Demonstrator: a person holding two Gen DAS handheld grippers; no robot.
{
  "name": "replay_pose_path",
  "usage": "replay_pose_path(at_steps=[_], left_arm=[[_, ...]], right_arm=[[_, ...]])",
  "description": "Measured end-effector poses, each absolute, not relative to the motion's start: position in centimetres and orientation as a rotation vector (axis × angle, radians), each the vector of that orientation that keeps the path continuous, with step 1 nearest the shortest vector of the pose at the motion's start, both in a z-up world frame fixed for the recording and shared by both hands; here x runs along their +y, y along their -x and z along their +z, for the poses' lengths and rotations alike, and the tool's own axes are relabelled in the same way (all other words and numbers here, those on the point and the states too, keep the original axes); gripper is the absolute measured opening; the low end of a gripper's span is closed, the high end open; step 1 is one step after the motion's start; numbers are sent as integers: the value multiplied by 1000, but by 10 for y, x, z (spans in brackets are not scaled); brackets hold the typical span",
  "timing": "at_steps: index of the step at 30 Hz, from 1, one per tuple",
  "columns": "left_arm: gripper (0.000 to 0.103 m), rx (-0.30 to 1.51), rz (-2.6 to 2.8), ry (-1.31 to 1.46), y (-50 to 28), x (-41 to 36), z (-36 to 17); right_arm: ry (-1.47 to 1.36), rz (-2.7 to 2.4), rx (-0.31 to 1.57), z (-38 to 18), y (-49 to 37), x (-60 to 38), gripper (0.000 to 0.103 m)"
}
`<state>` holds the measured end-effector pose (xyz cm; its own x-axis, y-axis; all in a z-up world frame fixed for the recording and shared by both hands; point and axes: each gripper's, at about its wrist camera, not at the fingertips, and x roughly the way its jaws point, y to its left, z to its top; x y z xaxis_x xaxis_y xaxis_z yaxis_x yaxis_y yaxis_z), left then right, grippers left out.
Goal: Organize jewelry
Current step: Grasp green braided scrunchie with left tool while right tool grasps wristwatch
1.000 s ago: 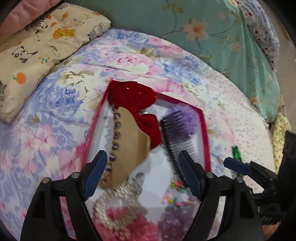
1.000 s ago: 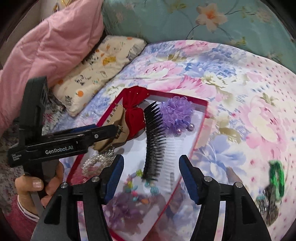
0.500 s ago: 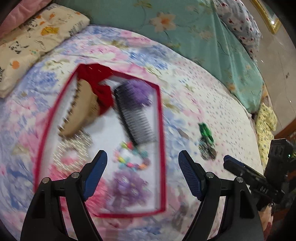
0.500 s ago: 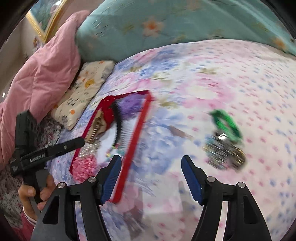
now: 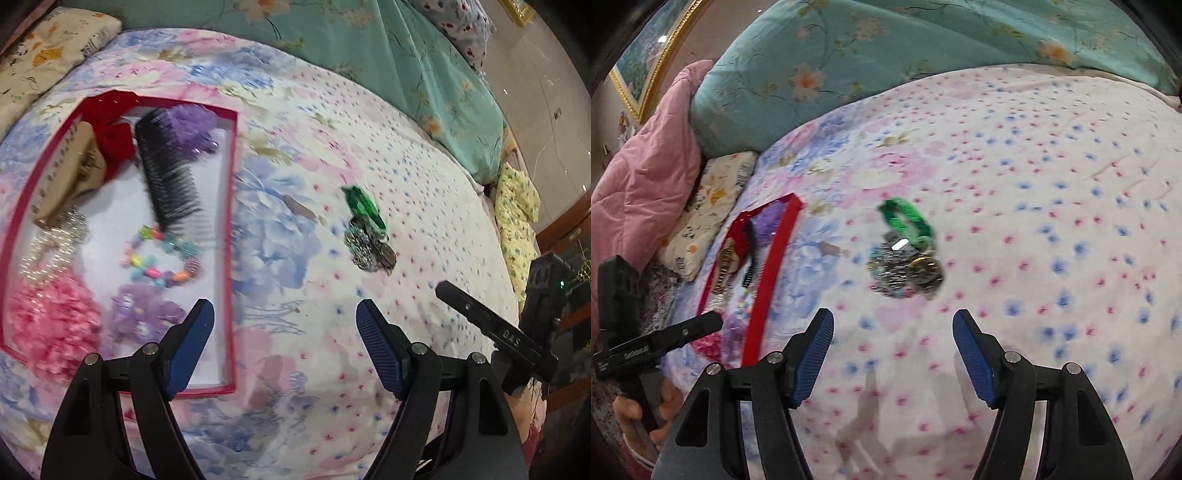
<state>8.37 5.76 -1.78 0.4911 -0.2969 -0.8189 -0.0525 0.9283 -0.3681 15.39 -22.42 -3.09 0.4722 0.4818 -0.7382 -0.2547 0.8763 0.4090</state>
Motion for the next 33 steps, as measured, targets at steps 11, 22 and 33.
replay_pose_path(at_steps=[11,22,33], left_arm=[[80,1083,-155,351,-95,29,-35],[80,1113,-174,377,-108,27,-49],[80,1142,-173,380,-126,29,-57]], right_arm=[[-222,455,989,-44,-190,-215,60],[-122,521,1030,-53,-211,-196,51],[-42,508,1057,-76,-220,-187,50]])
